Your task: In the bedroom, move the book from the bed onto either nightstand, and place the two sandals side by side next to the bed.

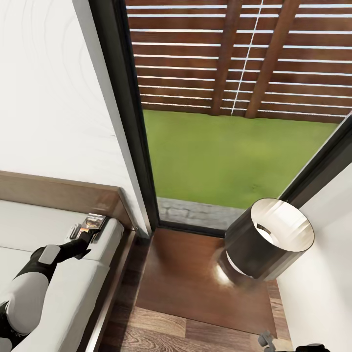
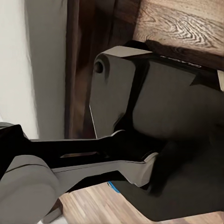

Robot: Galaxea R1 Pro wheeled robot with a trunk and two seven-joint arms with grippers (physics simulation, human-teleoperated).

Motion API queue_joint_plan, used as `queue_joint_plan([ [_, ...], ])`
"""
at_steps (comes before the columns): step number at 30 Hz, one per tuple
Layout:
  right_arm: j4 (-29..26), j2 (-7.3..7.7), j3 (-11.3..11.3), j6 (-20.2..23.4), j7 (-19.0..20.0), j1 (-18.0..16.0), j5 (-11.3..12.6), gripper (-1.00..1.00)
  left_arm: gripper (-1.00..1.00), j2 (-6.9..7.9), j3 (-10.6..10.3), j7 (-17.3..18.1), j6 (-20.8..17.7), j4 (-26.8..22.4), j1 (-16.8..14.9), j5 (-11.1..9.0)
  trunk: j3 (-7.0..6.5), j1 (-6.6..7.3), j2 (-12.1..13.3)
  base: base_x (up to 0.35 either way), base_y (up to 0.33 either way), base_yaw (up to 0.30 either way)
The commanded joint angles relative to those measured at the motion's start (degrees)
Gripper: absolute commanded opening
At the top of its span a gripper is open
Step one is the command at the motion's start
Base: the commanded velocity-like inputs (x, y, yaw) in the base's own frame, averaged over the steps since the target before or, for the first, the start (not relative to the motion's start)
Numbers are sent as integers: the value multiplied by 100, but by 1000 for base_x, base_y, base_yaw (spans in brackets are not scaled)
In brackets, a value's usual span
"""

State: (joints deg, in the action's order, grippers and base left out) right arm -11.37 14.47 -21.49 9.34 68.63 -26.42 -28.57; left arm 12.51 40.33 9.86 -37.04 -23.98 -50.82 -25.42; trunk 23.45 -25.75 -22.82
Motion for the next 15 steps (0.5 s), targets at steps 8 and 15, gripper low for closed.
queue_joint_plan([
  [8,2,-6,-49,59,30,-3,-35,100,100,-3,48,15,-41,-2,-7,18,9,-3,-10,0,0,0],
  [15,4,-6,-49,59,29,-2,-35,100,100,6,42,5,-36,-14,-7,27,9,-3,-10,0,0,0],
])
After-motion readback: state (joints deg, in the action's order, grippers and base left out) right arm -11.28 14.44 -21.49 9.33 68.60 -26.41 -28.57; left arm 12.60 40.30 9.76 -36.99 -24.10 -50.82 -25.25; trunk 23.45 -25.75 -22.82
